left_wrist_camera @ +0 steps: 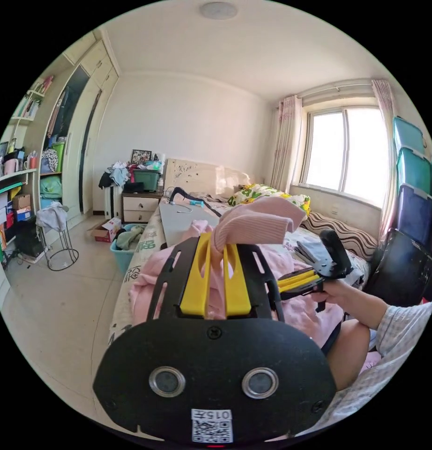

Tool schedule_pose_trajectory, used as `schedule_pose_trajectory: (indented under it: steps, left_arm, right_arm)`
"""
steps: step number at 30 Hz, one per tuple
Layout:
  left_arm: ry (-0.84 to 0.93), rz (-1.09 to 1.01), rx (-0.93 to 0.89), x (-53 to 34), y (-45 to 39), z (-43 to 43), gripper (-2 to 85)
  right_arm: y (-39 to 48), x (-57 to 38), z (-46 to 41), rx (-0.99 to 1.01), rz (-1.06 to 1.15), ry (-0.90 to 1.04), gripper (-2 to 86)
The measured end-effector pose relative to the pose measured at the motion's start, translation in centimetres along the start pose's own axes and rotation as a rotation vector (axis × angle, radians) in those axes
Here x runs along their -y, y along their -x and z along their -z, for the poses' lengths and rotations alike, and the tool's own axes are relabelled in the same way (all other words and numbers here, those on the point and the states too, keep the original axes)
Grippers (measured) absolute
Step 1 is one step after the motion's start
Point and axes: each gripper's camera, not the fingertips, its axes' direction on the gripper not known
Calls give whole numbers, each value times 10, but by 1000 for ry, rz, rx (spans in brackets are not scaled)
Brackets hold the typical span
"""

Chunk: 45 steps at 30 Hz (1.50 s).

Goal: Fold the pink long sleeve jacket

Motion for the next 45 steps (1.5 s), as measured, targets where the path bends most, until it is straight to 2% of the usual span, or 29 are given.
schedule_pose_trajectory:
  steps: [2,4,5,6,7,8,9,10,11,13,14,15,18,22,26,28,30,32,35,38,40,42,45]
  left_arm:
    - [6,20,36,20,41,6,13]
    - [-66,130,234,54,122,31,16]
    - [-93,148,306,62,143,39,17]
    - [-125,153,483,74,182,49,23]
    - [-102,165,681,75,221,50,31]
    - [-73,197,771,71,241,49,42]
    - [4,265,874,55,276,47,64]
    - [33,314,873,31,300,48,86]
    - [30,331,832,16,308,50,98]
    - [75,353,575,-46,318,44,122]
    - [106,343,518,-61,315,40,124]
    - [178,319,409,-91,302,30,123]
    - [277,259,146,-158,245,19,113]
    - [295,185,-134,-222,174,33,116]
    - [384,161,-166,-259,151,28,129]
    - [407,203,-255,-277,149,13,132]
    - [420,191,-353,-285,142,-4,132]
    - [457,181,-381,-286,133,-25,133]
    - [492,122,-342,-274,120,-33,126]
    - [521,53,-334,-259,102,-31,86]
    - [483,56,-335,-237,90,-6,41]
    - [389,49,-299,-222,82,31,32]
    - [332,38,-235,-217,74,64,28]
  right_arm:
    - [-32,15,56,-80,-60,-90,59]
    - [-68,27,138,-314,-125,-239,55]
    - [-98,30,198,-534,-215,-353,55]
    - [-133,25,257,-746,-338,-470,56]
    - [-151,19,280,-845,-411,-501,57]
    - [-191,1,317,-1003,-585,-487,64]
    - [-229,-28,340,-1073,-776,-418,74]
    - [-242,-46,349,-1073,-847,-401,78]
    - [-256,-86,361,-1009,-891,-465,87]
    - [-261,-140,363,-794,-818,-570,81]
    - [-258,-168,354,-623,-730,-569,80]
    - [-248,-189,339,-491,-634,-530,80]
    - [-197,-237,295,-308,-458,-414,81]
    - [-136,-299,251,-197,-354,-304,83]
    - [-125,-380,217,-131,-425,-273,102]
    - [-133,-412,219,-59,-462,-409,111]
    - [-148,-432,215,152,-434,-476,115]
    - [-155,-430,200,272,-401,-420,115]
    - [-160,-428,194,246,-379,-405,98]
    - [-155,-424,214,263,-342,-412,36]
    - [-137,-422,242,188,-318,-420,28]
    - [-102,-418,269,34,-274,-362,24]
    - [-77,-419,265,-3,-239,-290,26]
